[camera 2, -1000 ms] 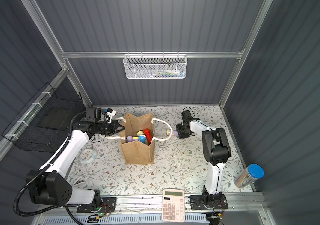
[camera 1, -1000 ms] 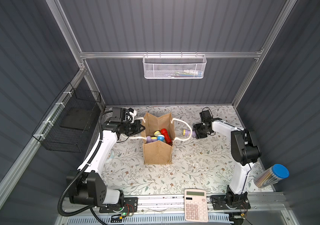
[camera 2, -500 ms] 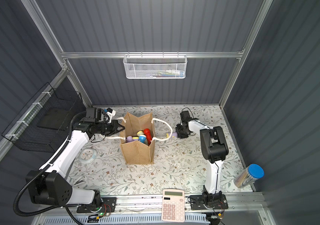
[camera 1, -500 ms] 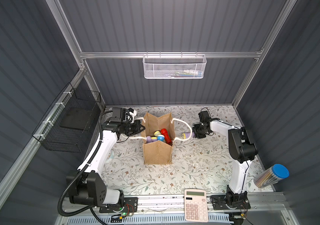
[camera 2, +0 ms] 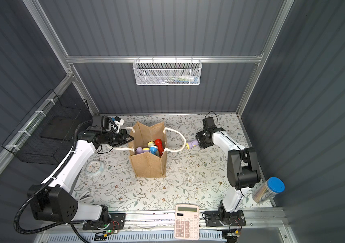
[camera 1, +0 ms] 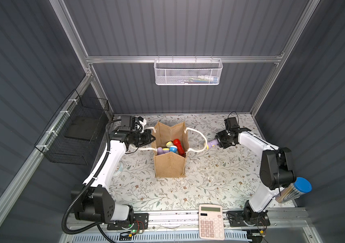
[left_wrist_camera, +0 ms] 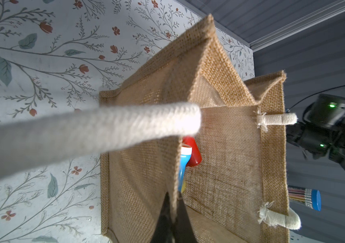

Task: Put the flashlights into the tote bags
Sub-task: Pick up the flashlight from the center of the board, then place the flashlight in the canvas bag.

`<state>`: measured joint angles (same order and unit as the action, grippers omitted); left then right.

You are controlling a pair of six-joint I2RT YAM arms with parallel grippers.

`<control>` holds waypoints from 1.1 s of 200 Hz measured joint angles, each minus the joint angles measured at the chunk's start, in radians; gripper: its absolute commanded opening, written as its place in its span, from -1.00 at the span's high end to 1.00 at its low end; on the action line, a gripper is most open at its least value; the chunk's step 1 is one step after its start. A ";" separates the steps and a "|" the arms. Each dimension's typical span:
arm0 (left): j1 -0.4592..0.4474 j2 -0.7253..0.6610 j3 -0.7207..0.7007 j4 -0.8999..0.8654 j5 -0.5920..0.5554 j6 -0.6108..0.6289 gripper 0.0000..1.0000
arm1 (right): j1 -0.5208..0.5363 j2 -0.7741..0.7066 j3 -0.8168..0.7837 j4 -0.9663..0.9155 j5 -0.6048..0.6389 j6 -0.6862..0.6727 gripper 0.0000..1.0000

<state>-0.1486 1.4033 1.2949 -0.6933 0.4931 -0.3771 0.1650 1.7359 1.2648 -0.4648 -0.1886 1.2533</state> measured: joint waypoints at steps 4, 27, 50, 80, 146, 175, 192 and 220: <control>0.000 0.000 0.000 -0.002 -0.003 0.000 1.00 | -0.001 -0.009 0.001 0.000 -0.007 -0.018 1.00; 0.000 0.000 0.004 -0.008 -0.024 0.000 1.00 | 0.002 -0.062 0.005 -0.016 -0.050 -0.116 1.00; 0.000 -0.001 0.011 -0.021 -0.041 0.000 1.00 | 0.014 -0.138 0.007 -0.047 -0.063 -0.205 1.00; 0.000 -0.005 0.011 -0.024 -0.049 0.000 1.00 | 0.071 -0.246 0.092 -0.120 -0.023 -0.315 1.00; 0.000 -0.014 -0.002 -0.014 -0.048 -0.001 1.00 | 0.275 -0.404 0.277 -0.115 0.103 -0.481 1.00; 0.000 -0.014 -0.008 -0.004 -0.047 -0.001 1.00 | 0.353 -0.351 0.318 -0.076 0.098 -0.549 1.00; 0.000 -0.014 -0.008 -0.002 -0.044 -0.001 1.00 | 0.402 -0.292 0.358 -0.053 0.090 -0.591 1.00; 0.000 -0.016 -0.013 0.003 -0.043 -0.001 1.00 | 0.460 -0.199 0.420 -0.035 0.077 -0.638 1.00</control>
<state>-0.1486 1.3872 1.2816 -0.6903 0.4503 -0.3782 0.6250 1.5368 1.6844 -0.5003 -0.1120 0.6151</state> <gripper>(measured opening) 0.050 0.382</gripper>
